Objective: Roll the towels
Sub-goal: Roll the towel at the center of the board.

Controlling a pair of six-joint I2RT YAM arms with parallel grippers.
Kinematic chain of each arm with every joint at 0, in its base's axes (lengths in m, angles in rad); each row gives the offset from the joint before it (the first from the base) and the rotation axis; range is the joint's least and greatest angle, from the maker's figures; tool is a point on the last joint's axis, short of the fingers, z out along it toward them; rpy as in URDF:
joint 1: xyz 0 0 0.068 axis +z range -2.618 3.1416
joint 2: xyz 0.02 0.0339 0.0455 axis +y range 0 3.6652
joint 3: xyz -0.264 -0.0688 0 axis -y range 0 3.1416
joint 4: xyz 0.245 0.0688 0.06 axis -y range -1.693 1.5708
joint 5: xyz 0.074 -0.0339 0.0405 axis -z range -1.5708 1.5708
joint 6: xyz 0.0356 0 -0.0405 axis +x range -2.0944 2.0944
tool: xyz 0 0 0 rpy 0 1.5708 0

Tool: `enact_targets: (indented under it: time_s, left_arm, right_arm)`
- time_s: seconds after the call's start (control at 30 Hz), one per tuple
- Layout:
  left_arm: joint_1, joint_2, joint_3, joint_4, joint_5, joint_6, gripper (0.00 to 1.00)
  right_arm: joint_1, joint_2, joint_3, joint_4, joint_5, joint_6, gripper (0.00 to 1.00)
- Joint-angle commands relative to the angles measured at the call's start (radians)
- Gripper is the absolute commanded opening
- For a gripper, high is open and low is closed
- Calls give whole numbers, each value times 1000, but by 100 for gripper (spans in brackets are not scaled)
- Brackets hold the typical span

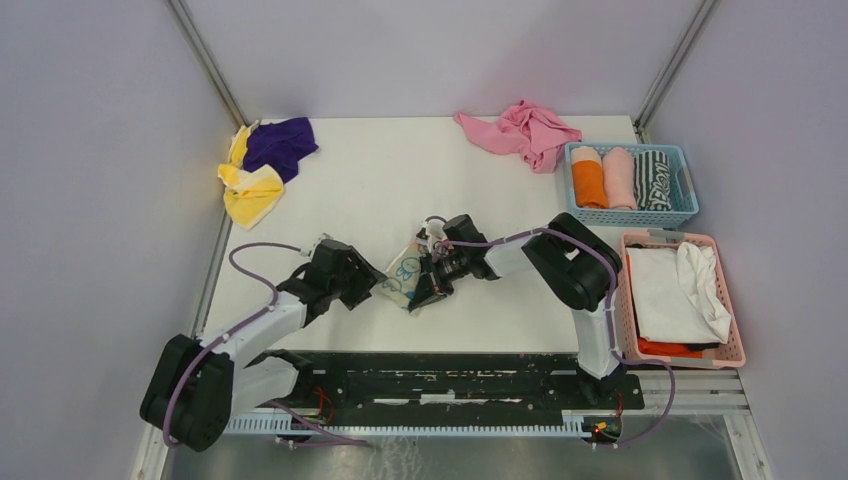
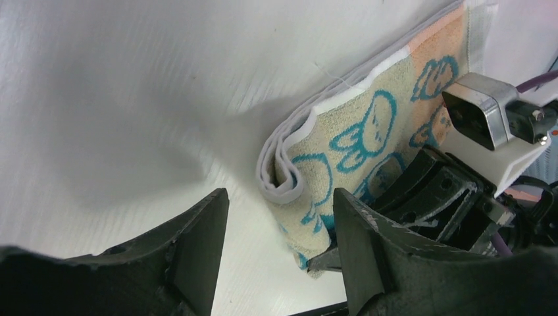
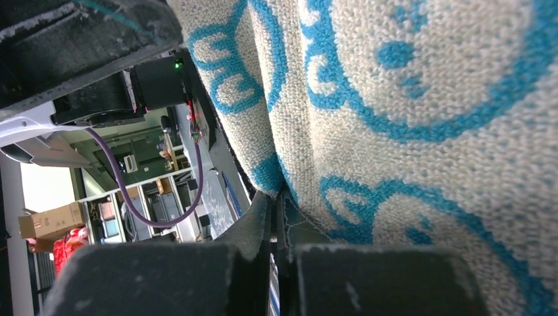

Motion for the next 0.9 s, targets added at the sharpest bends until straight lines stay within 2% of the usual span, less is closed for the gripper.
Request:
enact_targets:
  time_s: [0.0,0.13,0.27,0.4,0.57,0.87]
  left_arm:
    - [6,101,81,66,5,31,64]
    - [5,165,87,71,-2,33,54]
    - [5,183,90,72,3,26,35]
    - [5,181,91,63,10,17,18]
    - [5,170,83,58,29,-1,4]
    - [5,150,66,58,52,-28,3]
  right_arm:
    - [-1,-19,36,3,-23,-36,1]
    - [-1,-51,38,-49,3,-93,1]
    - [14,-95,63,-189,69,-205,6]
    - [47,-156,80,-313,186,-307,12]
    - [128,-226,93,-430,414,-438,25]
    - [341,-359,89,-507,888,-610,50]
